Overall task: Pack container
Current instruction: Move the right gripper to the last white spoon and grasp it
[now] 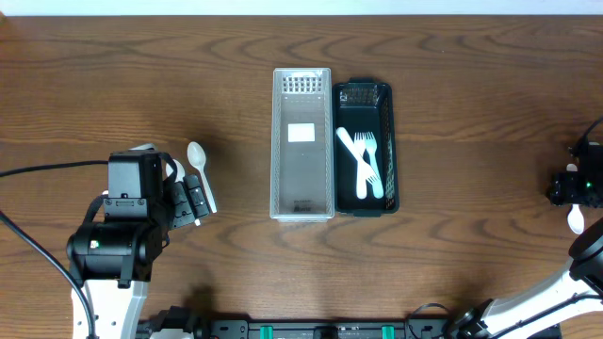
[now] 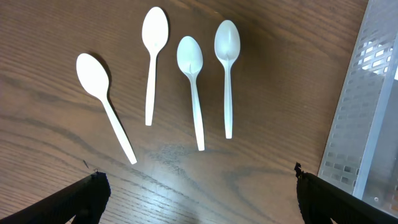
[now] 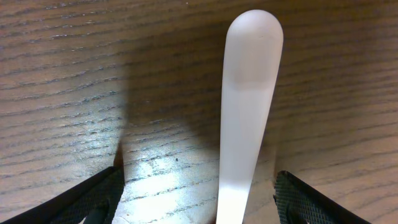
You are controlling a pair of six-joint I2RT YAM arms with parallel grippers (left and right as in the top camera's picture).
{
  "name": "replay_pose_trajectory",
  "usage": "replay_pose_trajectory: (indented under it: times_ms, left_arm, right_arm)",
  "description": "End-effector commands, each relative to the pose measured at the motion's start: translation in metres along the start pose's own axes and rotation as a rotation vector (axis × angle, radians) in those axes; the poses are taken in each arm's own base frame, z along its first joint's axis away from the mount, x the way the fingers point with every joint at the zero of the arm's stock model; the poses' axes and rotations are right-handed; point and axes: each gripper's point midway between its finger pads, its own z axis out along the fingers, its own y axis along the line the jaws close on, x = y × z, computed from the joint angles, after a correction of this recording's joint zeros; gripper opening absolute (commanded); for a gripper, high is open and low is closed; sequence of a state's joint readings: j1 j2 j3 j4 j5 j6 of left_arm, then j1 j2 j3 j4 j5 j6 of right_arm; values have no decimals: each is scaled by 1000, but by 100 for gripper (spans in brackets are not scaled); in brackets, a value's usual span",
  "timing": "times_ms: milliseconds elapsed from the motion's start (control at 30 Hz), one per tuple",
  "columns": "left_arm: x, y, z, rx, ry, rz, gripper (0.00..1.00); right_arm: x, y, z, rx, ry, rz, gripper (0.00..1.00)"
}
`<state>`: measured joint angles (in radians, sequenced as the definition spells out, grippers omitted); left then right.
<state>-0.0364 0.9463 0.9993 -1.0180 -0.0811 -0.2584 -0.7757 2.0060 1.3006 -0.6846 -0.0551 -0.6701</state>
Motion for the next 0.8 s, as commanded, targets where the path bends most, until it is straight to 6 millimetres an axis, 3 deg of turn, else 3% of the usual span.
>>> replay_pose_trajectory:
  times_ms: [0, 267, 500, 767]
  left_arm:
    - [-4, -1, -4, 5, -11, -1, 98]
    - [-4, -1, -4, 5, -11, -1, 98]
    - [-4, -1, -4, 5, -11, -1, 98]
    - [-4, -1, -4, 5, -11, -1, 98]
  right_arm:
    - [8, 7, 15, -32, 42, -15, 81]
    - [17, 8, 18, -47, 55, 53, 72]
    - [19, 9, 18, -49, 61, 109, 47]
    - [19, 9, 18, -48, 62, 134, 36]
